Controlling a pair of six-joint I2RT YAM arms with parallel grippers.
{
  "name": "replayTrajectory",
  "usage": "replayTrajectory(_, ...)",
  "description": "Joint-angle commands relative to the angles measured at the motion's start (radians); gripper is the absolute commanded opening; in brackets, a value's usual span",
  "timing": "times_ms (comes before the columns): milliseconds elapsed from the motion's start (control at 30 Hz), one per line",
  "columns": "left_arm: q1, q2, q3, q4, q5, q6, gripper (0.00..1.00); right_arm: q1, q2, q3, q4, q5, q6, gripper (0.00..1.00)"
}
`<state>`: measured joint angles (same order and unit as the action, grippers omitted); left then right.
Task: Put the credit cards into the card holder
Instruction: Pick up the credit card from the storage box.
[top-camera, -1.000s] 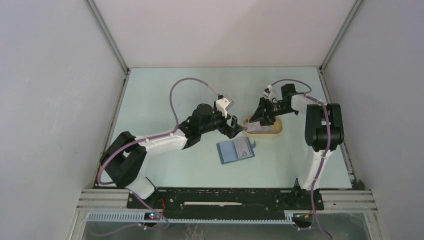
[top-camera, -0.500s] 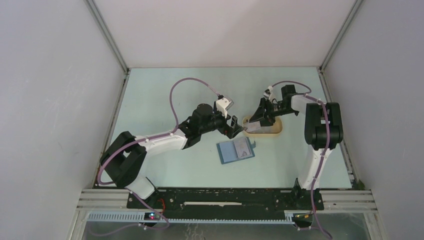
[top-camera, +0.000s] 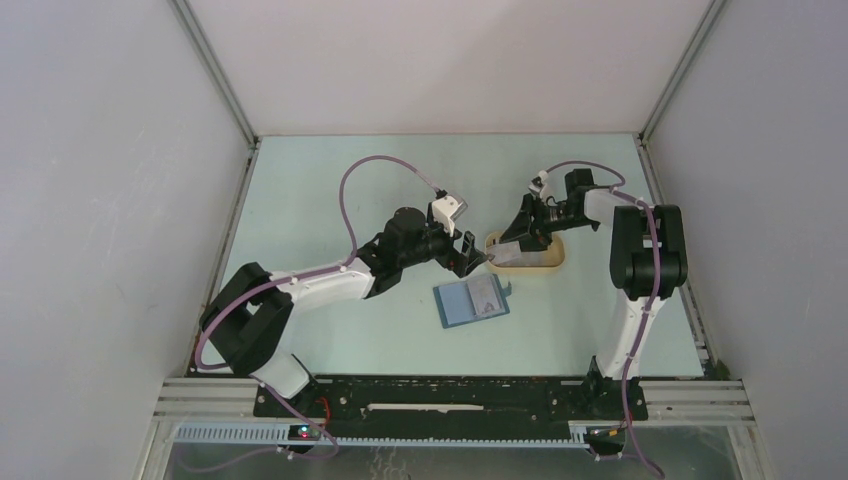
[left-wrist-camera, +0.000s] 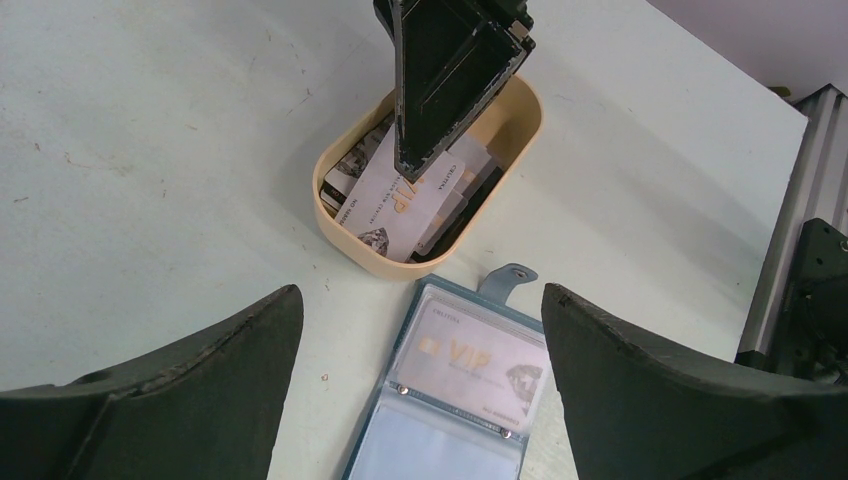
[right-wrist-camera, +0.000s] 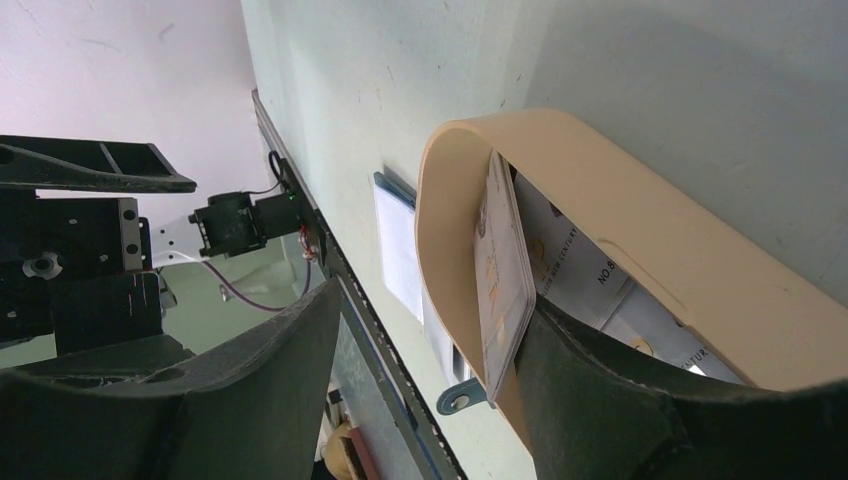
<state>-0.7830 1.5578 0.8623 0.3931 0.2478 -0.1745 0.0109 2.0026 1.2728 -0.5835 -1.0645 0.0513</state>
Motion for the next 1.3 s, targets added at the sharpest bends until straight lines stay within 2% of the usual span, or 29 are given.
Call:
replayTrajectory(0, 0.001, 0.002, 0.051, 0.012, 0.006, 0.026, 0.93, 0.019, 0.005, 0.039, -0.012, -0.027, 0.005, 0.72)
replayTrajectory(300, 0.0, 0.002, 0.051, 0.009, 0.005, 0.027, 0.93, 0.058, 0.038, 0.05, -0.022, -0.007, 0.004, 0.7)
replayTrajectory(400, 0.001, 0.002, 0.051, 0.009, 0.004, 0.029, 0.93, 0.054, 0.036, 0.051, -0.022, -0.001, 0.004, 0.66)
replayTrajectory(733, 0.0, 0.002, 0.051, 0.006, 0.001, 0.03, 0.93, 0.012, 0.012, 0.05, -0.028, 0.005, 0.001, 0.56)
replayTrajectory(1167, 0.0, 0.002, 0.051, 0.003, 0.001, 0.032, 0.93, -0.039, -0.005, 0.057, -0.048, -0.003, -0.012, 0.56)
replayTrajectory(1267, 0.001, 0.002, 0.051, 0.004, 0.002, 0.033, 0.93, -0.049, -0.008, 0.056, -0.051, -0.009, -0.013, 0.53)
